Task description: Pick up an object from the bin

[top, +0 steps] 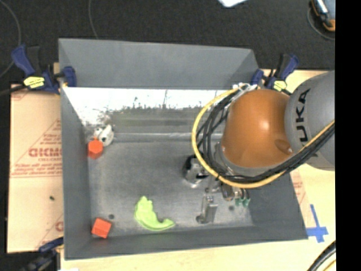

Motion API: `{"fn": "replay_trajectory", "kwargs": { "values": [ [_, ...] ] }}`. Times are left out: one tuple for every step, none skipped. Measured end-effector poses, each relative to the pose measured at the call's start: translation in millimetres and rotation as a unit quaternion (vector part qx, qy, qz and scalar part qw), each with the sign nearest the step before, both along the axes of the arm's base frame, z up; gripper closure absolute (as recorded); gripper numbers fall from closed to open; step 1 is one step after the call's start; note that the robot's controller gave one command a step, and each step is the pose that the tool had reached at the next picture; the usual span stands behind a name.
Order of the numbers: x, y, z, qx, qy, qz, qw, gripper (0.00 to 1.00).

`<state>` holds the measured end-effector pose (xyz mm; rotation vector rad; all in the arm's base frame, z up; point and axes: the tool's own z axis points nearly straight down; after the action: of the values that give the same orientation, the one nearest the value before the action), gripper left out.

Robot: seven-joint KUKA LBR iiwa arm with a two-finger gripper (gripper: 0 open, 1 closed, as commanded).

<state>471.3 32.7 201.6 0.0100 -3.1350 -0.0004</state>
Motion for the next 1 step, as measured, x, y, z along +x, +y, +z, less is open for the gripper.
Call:
{"fn": "replay_trajectory", "kwargs": {
  "values": [
    [1.7,-0.2,4.3,0.000,-0.0045,-0.001,1.0000,0.00]
  ]
}}
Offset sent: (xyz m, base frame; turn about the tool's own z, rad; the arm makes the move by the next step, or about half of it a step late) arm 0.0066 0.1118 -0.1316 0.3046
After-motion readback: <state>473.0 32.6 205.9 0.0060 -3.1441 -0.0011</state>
